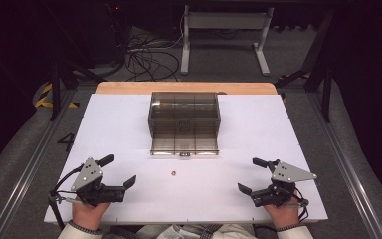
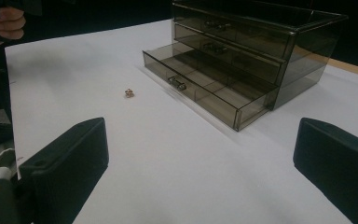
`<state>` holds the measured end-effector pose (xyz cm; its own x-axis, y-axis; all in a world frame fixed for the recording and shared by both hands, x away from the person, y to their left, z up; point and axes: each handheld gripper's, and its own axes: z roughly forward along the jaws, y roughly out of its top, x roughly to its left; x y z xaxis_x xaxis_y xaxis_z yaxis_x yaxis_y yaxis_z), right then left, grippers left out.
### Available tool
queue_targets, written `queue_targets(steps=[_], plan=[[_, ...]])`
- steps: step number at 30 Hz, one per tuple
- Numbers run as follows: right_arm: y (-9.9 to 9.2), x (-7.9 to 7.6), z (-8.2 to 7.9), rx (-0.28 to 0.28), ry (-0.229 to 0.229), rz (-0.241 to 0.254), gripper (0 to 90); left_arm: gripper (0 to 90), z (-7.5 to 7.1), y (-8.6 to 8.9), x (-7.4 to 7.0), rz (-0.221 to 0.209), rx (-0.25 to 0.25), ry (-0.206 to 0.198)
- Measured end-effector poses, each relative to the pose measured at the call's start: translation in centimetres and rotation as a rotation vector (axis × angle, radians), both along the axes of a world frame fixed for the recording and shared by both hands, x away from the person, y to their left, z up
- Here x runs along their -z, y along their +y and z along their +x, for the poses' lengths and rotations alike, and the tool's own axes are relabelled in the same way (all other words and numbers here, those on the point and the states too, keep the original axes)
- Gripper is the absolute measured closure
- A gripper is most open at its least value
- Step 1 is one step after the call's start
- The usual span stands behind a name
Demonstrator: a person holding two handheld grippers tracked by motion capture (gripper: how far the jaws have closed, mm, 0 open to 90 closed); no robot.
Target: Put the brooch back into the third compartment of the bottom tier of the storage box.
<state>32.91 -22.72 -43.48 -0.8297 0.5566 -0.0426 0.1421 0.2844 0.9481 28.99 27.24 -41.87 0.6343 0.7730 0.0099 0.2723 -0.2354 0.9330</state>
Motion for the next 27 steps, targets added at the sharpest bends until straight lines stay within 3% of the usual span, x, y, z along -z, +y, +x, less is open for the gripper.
queue_targets(steps=[10, 27], plan=[[0.0, 0.1, 0.0, -0.003, 0.009, -0.002, 4.3, 3.8, 1.7, -1.3, -1.1, 0.002, 0.068, 0.047], [0.0, 0.1, 0.0, -0.006, 0.011, -0.005, 4.4, 4.2, 3.5, -3.5, -2.1, 0.034, 0.119, 0.065]])
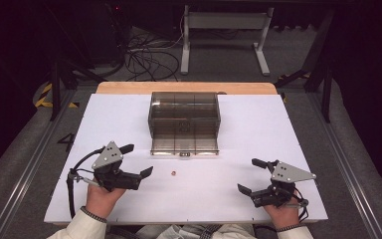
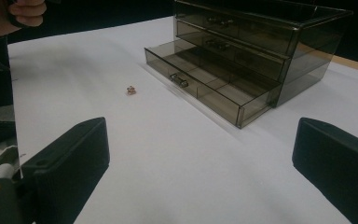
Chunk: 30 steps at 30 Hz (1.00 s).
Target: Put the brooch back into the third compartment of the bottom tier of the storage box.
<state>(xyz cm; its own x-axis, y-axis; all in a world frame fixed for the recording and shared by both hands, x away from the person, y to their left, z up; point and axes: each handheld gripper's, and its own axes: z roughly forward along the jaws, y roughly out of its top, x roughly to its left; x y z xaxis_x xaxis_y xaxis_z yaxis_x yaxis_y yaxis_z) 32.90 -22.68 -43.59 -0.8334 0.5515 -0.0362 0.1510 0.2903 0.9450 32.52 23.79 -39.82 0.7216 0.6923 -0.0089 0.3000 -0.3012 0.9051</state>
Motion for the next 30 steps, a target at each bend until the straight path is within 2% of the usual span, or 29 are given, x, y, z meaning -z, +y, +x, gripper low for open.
queue_targets(steps=[3, 12, 16, 23, 30], plan=[[0.0, 0.0, 0.0, 0.0, 0.0, -0.001, 4.4, 4.2, 0.3, -0.4, -0.2, 0.01, 0.012, 0.001], [0.0, 0.1, 0.1, -0.002, 0.003, 0.001, 4.4, 4.4, 1.3, -1.5, -0.6, -0.007, 0.029, 0.015], [0.0, 0.1, 0.1, -0.001, 0.006, 0.004, 4.5, 4.4, 1.7, -2.0, -0.8, 0.001, 0.045, 0.014], [0.0, 0.1, 0.1, -0.003, 0.007, 0.007, 4.5, 4.9, 2.4, -2.6, -0.9, -0.045, 0.083, 0.044], [-0.1, 0.1, 0.1, -0.006, 0.007, 0.006, 4.5, 5.2, 2.5, -2.8, -0.9, -0.029, 0.099, 0.042]])
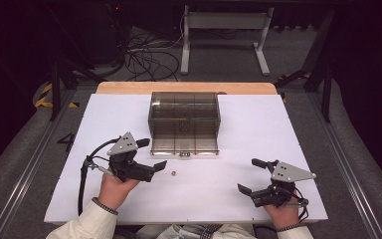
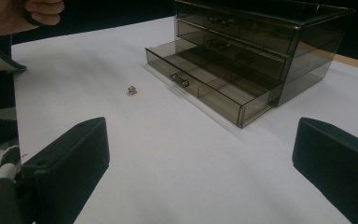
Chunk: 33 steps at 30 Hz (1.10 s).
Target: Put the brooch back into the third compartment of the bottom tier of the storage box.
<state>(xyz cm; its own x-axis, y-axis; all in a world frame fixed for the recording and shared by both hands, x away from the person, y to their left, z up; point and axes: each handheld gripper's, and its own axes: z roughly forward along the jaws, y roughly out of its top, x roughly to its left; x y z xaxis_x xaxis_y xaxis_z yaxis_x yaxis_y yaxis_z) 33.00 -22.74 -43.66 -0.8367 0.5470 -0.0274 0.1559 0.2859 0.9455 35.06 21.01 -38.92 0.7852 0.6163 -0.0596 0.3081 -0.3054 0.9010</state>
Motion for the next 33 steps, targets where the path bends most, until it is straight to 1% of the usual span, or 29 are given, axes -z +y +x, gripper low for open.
queue_targets(steps=[2, 5, 7, 9, 12, 18, 21, 25, 30, 32, 33], plan=[[0.0, 0.0, 0.0, -0.002, -0.002, -0.001, 4.4, 5.8, 0.0, 0.0, -0.1, 0.007, 0.015, -0.003], [0.0, 0.0, 0.0, -0.002, -0.002, -0.001, 4.4, 7.5, 0.1, -0.2, -0.2, 0.038, 0.035, -0.006], [0.0, 0.0, 0.0, -0.003, -0.002, -0.001, 4.4, 8.3, 0.1, -0.4, -0.3, 0.061, 0.049, -0.001], [0.0, 0.0, 0.0, -0.004, -0.003, -0.002, 4.4, 9.4, 0.2, -0.7, -0.4, 0.079, 0.066, 0.014], [0.0, 0.0, 0.0, -0.004, -0.003, -0.002, 4.4, 9.7, 0.4, -1.2, -0.6, 0.118, 0.089, 0.034], [0.0, 0.0, 0.0, -0.004, -0.002, -0.006, 4.4, 11.3, 1.0, -2.0, -0.8, 0.164, 0.125, 0.082], [0.0, 0.0, 0.0, -0.004, -0.002, -0.007, 4.5, 11.7, 1.4, -2.5, -0.7, 0.195, 0.142, 0.108], [0.0, 0.0, 0.0, -0.007, 0.001, -0.005, 4.5, 12.3, 1.8, -3.2, -0.5, 0.209, 0.153, 0.138], [0.1, 0.0, 0.0, -0.006, 0.001, -0.007, 4.7, 13.5, 2.3, -3.8, -0.3, 0.225, 0.163, 0.16], [0.1, 0.0, 0.0, -0.007, 0.001, -0.007, 4.7, 13.7, 2.6, -4.0, -0.1, 0.235, 0.169, 0.167], [0.1, 0.1, 0.0, -0.007, 0.001, -0.007, 4.7, 13.9, 2.7, -4.2, -0.1, 0.248, 0.173, 0.169]])
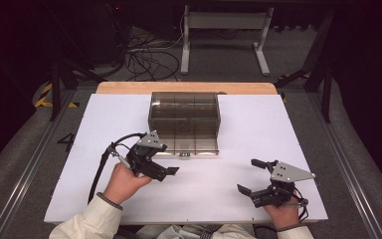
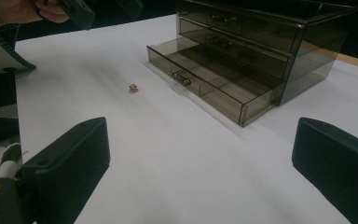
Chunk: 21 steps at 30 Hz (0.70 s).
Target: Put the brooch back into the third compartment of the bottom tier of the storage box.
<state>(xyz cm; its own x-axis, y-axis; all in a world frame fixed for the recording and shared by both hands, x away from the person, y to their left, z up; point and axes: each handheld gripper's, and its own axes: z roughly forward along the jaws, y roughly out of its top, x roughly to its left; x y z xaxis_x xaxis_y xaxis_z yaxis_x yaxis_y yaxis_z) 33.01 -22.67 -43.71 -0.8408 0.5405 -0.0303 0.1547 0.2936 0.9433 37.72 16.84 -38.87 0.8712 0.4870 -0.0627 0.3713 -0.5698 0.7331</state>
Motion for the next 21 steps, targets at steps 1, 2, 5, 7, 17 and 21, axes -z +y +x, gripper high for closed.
queue_targets(steps=[1, 2, 5, 7, 17, 21], plan=[[0.0, 0.0, 0.0, 0.0, 0.0, -0.001, 4.7, 14.2, 0.1, -0.1, 0.1, 0.012, 0.001, 0.003], [0.0, 0.0, 0.0, 0.0, 0.001, -0.002, 4.7, 14.4, 0.2, -0.3, 0.2, 0.016, 0.003, 0.001], [0.0, 0.0, 0.0, 0.0, 0.001, -0.003, 4.8, 15.3, 0.4, -0.8, 0.4, 0.052, 0.006, 0.004], [0.0, 0.0, 0.0, -0.002, 0.001, -0.002, 4.8, 15.8, 0.6, -1.0, 0.6, 0.059, 0.01, 0.003], [0.0, 0.1, 0.1, -0.004, 0.003, -0.003, 4.8, 18.2, 1.3, -1.8, 1.5, 0.122, 0.027, 0.026], [0.0, 0.1, 0.1, -0.006, 0.005, 0.001, 4.8, 22.1, 1.5, -1.9, 1.8, 0.16, 0.029, 0.042]])
